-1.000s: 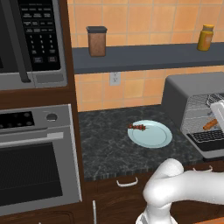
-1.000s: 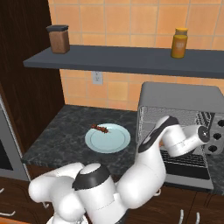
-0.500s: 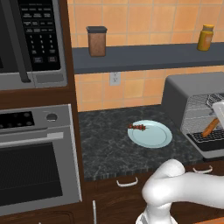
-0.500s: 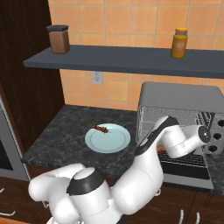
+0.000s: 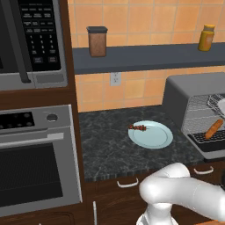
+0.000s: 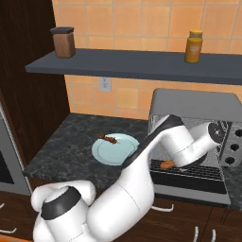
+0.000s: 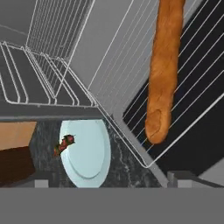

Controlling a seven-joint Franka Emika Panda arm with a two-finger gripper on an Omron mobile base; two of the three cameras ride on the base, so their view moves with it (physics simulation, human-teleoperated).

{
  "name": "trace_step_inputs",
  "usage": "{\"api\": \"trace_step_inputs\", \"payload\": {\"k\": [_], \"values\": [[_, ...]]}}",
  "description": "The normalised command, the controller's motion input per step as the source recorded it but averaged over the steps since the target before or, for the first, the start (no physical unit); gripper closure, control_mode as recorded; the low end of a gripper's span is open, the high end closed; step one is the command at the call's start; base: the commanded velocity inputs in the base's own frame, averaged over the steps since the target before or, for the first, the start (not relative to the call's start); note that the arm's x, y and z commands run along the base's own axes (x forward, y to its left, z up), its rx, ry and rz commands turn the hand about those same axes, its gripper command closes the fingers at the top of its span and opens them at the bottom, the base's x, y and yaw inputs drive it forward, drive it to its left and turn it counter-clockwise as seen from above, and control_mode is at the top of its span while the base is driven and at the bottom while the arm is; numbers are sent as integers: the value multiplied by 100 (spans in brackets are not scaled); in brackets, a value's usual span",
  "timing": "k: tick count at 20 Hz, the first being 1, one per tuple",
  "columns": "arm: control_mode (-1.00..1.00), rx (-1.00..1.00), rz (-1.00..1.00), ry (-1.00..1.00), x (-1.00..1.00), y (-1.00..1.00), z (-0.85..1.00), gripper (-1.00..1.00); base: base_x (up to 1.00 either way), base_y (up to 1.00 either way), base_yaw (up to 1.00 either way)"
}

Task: Pick up the kebab skewer and baguette bread, and place them inside the toaster oven. Close the toaster oven door and start by setting the timer.

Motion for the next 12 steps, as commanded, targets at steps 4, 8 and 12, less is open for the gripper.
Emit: {"api": "trace_step_inputs", "payload": {"k": [4, 8, 12], "values": [[-100, -25, 28, 1, -71, 100, 40, -100, 0, 0, 0], [-100, -23, 30, 4, -38, 100, 37, -100, 0, 0, 0], [-100, -16, 28, 9, -8, 100, 18, -100, 0, 0, 0]]}}
